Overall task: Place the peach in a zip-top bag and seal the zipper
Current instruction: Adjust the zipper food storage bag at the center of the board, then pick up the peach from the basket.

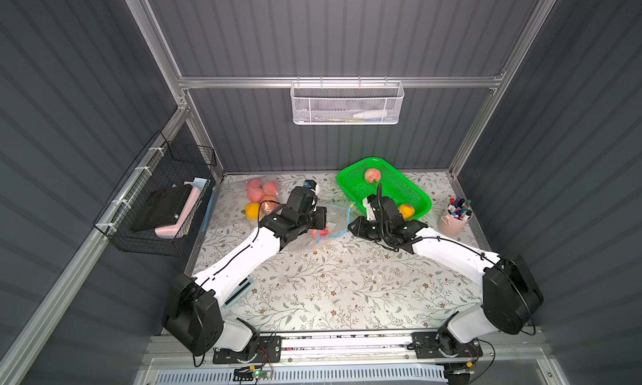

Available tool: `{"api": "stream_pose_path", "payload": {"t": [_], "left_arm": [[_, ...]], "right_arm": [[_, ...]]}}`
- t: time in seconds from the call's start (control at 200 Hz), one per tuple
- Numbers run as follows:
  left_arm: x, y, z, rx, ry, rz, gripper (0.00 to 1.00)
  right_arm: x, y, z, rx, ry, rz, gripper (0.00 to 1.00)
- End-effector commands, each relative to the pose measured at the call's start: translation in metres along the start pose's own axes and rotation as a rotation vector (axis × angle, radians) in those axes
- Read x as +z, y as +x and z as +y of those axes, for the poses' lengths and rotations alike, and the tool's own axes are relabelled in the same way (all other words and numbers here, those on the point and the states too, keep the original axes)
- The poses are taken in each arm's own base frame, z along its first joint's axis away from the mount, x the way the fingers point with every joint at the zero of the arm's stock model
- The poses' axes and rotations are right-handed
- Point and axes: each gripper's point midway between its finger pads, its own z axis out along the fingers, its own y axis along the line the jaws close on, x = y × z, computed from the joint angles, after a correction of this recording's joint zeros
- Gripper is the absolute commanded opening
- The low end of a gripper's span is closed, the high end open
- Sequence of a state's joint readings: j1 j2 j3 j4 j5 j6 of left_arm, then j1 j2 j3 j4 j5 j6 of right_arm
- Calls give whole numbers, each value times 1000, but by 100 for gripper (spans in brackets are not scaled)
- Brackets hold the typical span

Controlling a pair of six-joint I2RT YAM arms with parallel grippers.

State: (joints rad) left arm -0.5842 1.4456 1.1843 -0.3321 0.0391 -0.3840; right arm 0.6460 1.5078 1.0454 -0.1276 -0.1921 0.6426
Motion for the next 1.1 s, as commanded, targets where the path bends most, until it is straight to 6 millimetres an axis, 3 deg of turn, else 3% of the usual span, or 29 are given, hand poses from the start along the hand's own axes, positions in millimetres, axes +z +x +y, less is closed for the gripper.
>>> {"api": "stream_pose_path", "payload": {"t": [0.0, 0.12, 0.285, 0.4, 0.6, 0.73, 0.845, 1.096], "left_arm": [[4, -8, -9, -35, 50, -2, 0], [11, -6, -10, -58, 60, 10, 0], [16, -5, -11, -87, 68, 19, 0], [19, -5, -12, -94, 74, 25, 0], [22, -6, -12, -99, 68, 36, 0], [24, -5, -12, -103, 64, 43, 0], [25, -4, -11, -104, 57, 56, 0], [23, -10, -8, -111, 50, -6, 0]], "right_arm": [[-28, -43, 28, -71, -59, -143, 49], [-47, -80, 12, -120, 44, -317, 71], [-55, -134, -36, -61, 173, -469, 98], [-37, -168, -62, -44, 215, -479, 99], [15, -215, -111, -88, 368, -451, 99], [47, -225, -153, -87, 506, -401, 98], [71, -232, -178, -90, 550, -396, 97], [114, -250, -192, -187, 484, -431, 93]]}}
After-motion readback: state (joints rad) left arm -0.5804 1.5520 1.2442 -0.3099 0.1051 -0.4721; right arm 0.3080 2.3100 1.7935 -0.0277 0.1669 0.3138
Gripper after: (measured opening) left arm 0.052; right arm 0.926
